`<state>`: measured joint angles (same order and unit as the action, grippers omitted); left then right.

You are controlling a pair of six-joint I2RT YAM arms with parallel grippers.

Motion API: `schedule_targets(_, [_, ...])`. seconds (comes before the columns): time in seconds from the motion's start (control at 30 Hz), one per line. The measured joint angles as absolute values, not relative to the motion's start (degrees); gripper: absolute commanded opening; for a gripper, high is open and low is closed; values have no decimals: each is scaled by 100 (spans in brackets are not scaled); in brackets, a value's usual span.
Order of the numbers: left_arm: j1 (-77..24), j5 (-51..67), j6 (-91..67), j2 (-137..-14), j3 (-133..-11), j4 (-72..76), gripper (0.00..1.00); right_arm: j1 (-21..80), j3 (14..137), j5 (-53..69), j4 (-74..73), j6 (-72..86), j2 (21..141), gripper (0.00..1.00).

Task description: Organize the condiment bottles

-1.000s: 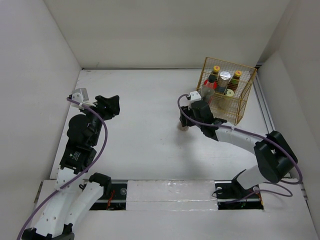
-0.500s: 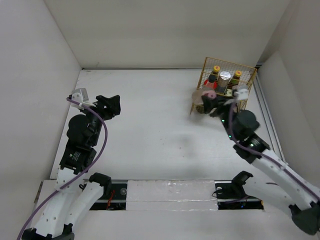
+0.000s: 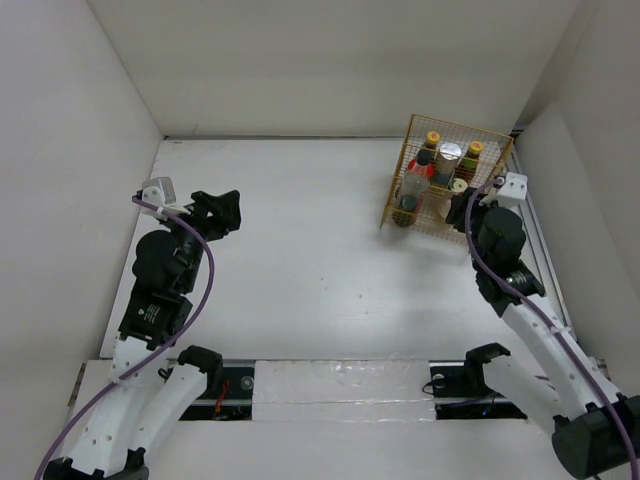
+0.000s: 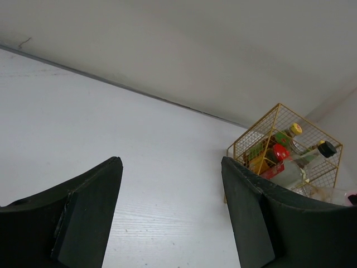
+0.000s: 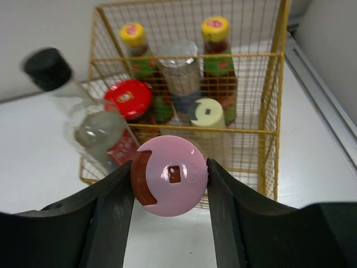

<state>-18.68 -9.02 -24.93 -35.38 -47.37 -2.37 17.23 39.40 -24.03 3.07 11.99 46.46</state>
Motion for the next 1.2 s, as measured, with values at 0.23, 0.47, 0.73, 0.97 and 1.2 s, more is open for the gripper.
schedule_targets(0.23, [-1868, -902, -2493, -3494, -4737, -235, 69, 1118, 3970, -2108, 139, 1238, 5415, 29])
schedule_targets(0.47, [-1868, -902, -2493, -3496, -4737, -235, 69, 902, 4119, -1900, 314, 1293, 5835, 29])
schedule_targets(0.73, [-1868, -902, -2493, -3516, -4737, -235, 69, 751, 4189, -1796, 427, 1330, 6464, 27])
schedule_targets(0.97, [-1868, -902, -2493, -3516, -4737, -235, 73, 642, 4292, -1649, 316, 1356, 7076, 42])
schedule_targets(1.2, [-1868, -847, -2493, -3516, -4737, -235, 83, 633, 4313, -1621, 316, 1461, 7341, 64])
